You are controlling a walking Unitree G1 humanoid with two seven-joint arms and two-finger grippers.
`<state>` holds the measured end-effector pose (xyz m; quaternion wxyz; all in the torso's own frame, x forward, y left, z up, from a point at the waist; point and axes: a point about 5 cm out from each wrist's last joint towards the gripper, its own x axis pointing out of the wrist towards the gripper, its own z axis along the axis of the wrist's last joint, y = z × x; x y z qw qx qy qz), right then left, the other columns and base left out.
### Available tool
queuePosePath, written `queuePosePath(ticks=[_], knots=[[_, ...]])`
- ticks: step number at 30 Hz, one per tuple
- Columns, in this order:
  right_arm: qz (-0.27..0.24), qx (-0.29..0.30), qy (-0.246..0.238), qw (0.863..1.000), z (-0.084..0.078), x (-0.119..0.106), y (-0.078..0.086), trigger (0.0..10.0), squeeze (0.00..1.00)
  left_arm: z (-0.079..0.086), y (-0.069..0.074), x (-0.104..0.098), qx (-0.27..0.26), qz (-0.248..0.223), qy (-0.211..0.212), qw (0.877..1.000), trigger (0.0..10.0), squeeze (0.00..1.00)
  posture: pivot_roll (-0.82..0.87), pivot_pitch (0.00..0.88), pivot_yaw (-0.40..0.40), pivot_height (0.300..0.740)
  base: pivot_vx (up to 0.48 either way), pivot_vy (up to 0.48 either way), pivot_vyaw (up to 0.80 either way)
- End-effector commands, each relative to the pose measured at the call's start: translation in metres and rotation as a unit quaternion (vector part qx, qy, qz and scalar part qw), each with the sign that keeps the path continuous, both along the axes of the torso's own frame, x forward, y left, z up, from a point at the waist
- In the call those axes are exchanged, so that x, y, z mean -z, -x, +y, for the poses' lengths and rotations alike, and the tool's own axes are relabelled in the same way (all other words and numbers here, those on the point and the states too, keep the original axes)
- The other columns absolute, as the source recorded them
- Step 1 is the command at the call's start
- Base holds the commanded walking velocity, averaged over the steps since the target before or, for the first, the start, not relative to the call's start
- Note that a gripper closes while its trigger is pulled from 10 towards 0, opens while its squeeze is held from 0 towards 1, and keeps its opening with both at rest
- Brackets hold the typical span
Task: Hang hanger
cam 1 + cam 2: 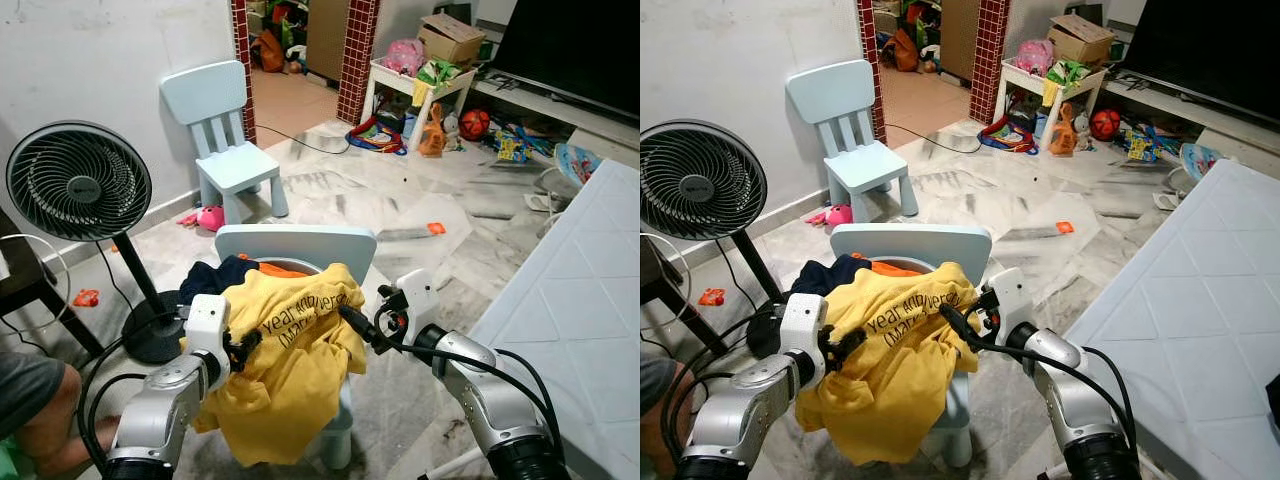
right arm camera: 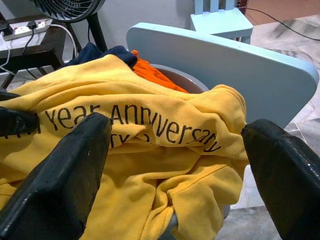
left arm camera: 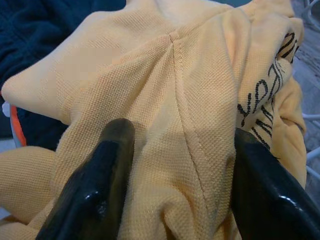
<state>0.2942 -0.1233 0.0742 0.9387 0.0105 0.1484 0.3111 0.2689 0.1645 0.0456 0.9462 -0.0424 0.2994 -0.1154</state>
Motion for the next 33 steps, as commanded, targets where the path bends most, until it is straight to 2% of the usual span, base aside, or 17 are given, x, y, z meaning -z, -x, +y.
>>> queuePosePath(ticks=[1, 3, 4, 5, 6, 7, 8, 14, 15, 16, 25, 27, 29, 30, 32, 33], knots=[[-0.013, -0.002, 0.0, 1.0, 0.0, -0.006, -0.002, 10.0, 0.0, 0.005, 0.0, 0.001, -0.008, 0.003, -0.005, 1.0, 10.0, 0.0, -0.06, 0.036, -0.047, 0.74, 0.0, 0.0, 0.0], [-0.013, -0.002, 0.0, 1.0, -0.001, -0.006, -0.002, 10.0, 0.0, 0.006, -0.002, -0.001, -0.012, 0.0, -0.005, 1.0, 10.0, 0.0, -0.06, 0.035, -0.047, 0.74, 0.0, 0.0, 0.0], [-0.013, -0.001, 0.0, 1.0, -0.001, -0.006, -0.002, 10.0, 0.0, 0.006, -0.003, -0.001, -0.015, -0.002, -0.005, 1.0, 6.5, 0.0, -0.06, 0.035, -0.047, 0.74, 0.0, 0.0, 0.0], [-0.013, -0.001, 0.001, 1.0, -0.001, -0.006, -0.002, 10.0, 0.0, 0.007, -0.004, -0.002, -0.017, -0.003, -0.005, 1.0, 6.5, 0.0, -0.06, 0.035, -0.047, 0.74, 0.0, 0.0, 0.0], [-0.013, -0.001, 0.001, 1.0, -0.001, -0.006, -0.002, 10.0, 0.0, 0.007, -0.004, -0.002, -0.019, -0.004, -0.005, 1.0, 4.8, 0.0, -0.06, 0.035, -0.047, 0.74, 0.0, 0.0, 0.0], [-0.014, 0.0, 0.001, 1.0, -0.001, -0.006, -0.002, 10.0, 0.0, 0.008, -0.005, -0.002, -0.02, -0.005, -0.006, 1.0, 0.9, 0.0, -0.07, 0.035, -0.045, 0.74, 0.0, 0.0, 0.0], [-0.014, 0.001, 0.001, 1.0, -0.001, -0.006, -0.002, 10.0, 0.0, 0.01, -0.006, -0.003, -0.023, -0.007, -0.006, 1.0, 0.0, 0.0, -0.07, 0.035, -0.044, 0.74, 0.0, 0.0, 0.0], [-0.015, 0.005, 0.001, 1.0, -0.002, -0.006, -0.002, 10.0, 0.0, 0.016, -0.012, -0.01, -0.034, -0.025, -0.02, 0.999, 0.0, 0.0, -0.07, 0.037, -0.044, 0.74, 0.0, 0.0, 0.0], [-0.015, 0.006, 0.001, 1.0, -0.002, -0.006, -0.002, 10.0, 0.0, 0.016, -0.014, -0.012, -0.037, -0.029, -0.022, 0.999, 8.3, 0.0, -0.07, 0.036, -0.043, 0.74, 0.0, 0.0, 0.0], [-0.015, 0.006, 0.001, 1.0, -0.002, -0.006, -0.002, 10.0, 0.0, 0.017, -0.015, -0.013, -0.039, -0.032, -0.024, 0.998, 10.0, 0.0, -0.07, 0.036, -0.043, 0.74, 0.0, 0.0, 0.0], [-0.014, 0.006, 0.001, 1.0, -0.002, -0.006, -0.002, 10.0, 0.0, 0.007, -0.024, -0.018, -0.051, -0.036, 0.013, 0.998, 10.0, 0.0, -0.07, 0.038, -0.046, 0.74, 0.0, 0.0, 0.0], [-0.014, 0.006, 0.001, 1.0, -0.001, -0.006, -0.002, 10.0, 0.0, 0.003, -0.025, -0.018, -0.041, -0.033, 0.016, 0.998, 10.0, 0.0, -0.07, 0.039, -0.044, 0.74, 0.0, 0.0, 0.0], [-0.015, 0.006, 0.002, 1.0, -0.001, -0.006, -0.002, 10.0, 0.0, -0.008, -0.026, -0.019, 0.003, -0.033, -0.002, 0.999, 10.0, 0.0, -0.07, 0.038, -0.043, 0.74, 0.0, 0.0, 0.0], [-0.015, 0.006, 0.002, 1.0, -0.001, -0.006, -0.002, 10.0, 0.0, -0.009, -0.026, -0.019, 0.007, -0.033, -0.003, 0.999, 10.0, 0.0, -0.07, 0.038, -0.042, 0.74, 0.0, 0.0, 0.0], [-0.015, 0.006, 0.002, 1.0, -0.001, -0.006, -0.002, 10.0, 0.0, -0.016, -0.024, -0.02, 0.024, -0.032, 0.008, 0.999, 10.0, 0.0, -0.07, 0.038, -0.042, 0.74, 0.0, 0.0, 0.0], [-0.014, 0.006, 0.002, 1.0, -0.001, -0.006, -0.002, 10.0, 0.0, -0.018, -0.022, -0.019, 0.027, -0.028, 0.009, 0.999, 10.0, 1.0, -0.07, 0.039, -0.039, 0.74, 0.0, 0.0, 0.0]])
